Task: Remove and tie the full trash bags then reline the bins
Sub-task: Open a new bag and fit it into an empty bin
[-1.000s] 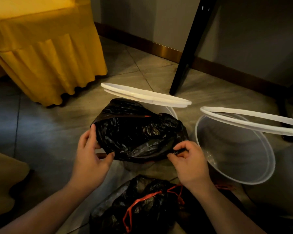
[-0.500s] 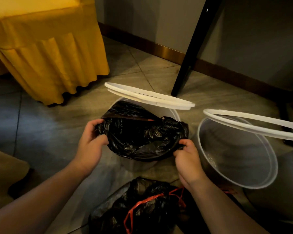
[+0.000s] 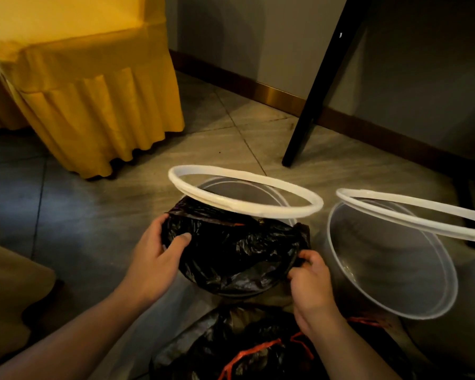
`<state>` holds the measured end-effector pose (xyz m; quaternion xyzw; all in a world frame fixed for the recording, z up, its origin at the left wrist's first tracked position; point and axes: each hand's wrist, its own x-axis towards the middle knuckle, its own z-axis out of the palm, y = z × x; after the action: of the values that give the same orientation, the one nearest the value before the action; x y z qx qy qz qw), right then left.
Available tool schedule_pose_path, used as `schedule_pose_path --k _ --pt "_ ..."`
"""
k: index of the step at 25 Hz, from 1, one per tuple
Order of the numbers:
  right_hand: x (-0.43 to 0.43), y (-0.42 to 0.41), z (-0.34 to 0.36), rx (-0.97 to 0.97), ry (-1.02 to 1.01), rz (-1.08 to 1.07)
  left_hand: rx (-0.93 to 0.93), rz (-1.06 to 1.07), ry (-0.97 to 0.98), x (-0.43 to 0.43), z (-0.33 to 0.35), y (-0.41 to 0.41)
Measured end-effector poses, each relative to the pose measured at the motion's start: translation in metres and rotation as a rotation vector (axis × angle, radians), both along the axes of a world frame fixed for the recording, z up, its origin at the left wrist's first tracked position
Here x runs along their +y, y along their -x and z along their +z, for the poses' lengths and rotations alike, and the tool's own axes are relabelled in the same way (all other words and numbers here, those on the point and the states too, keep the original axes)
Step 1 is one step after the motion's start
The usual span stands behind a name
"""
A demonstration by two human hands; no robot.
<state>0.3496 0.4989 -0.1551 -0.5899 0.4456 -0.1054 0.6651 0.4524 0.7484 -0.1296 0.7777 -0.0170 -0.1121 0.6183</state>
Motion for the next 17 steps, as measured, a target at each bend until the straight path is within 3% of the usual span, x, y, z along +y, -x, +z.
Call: schedule_pose_path --k 6,9,11,14,17 --pt "0.001 -0.004 0.002 -0.045 -0.297 -0.139 0.200 0.081 -0.011 0.005 -0.009 -0.016" --pt "-0.001 -0.007 0.013 -0.041 -0.304 -0.056 0.151 0.123 -0.008 0.002 -0.003 -0.019" --pt "-0.004 -0.002 0.021 -0.006 -0.233 -0.074 0.067 0.210 -0.013 0.000 -0.003 -0.021" --pt "0.004 0.029 0.028 0.061 0.042 -0.041 -0.114 0.316 -0.160 0.001 0.001 -0.023" --pt "0.028 0.048 0.050 0.005 0.450 0.092 -0.594 0.104 -0.361 0.002 0.023 -0.026"
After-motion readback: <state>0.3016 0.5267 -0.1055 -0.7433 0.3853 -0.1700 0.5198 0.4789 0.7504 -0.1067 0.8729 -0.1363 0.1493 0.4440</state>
